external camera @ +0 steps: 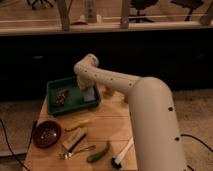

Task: Place sponge in tray

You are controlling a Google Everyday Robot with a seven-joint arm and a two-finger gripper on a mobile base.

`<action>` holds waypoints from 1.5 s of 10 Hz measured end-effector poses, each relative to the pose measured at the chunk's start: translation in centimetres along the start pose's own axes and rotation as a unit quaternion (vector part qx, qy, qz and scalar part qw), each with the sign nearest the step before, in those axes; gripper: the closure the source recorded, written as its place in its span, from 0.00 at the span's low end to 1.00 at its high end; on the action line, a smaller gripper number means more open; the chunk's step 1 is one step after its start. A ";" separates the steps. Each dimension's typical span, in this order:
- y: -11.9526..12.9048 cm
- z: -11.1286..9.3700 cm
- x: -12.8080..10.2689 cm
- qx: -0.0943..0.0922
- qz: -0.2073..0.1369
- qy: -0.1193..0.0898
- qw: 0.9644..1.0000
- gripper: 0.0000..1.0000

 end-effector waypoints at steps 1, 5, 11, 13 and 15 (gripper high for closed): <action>0.1 -0.1 0.0 0.002 0.001 0.001 1.000 0.70; -0.5 -0.2 0.3 0.012 0.004 0.000 1.000 0.30; -1.1 -0.5 0.7 0.016 0.000 0.001 1.000 0.20; -1.5 -0.5 1.0 0.016 -0.007 0.000 1.000 0.20; -1.6 -0.7 1.3 0.015 -0.010 0.000 1.000 0.20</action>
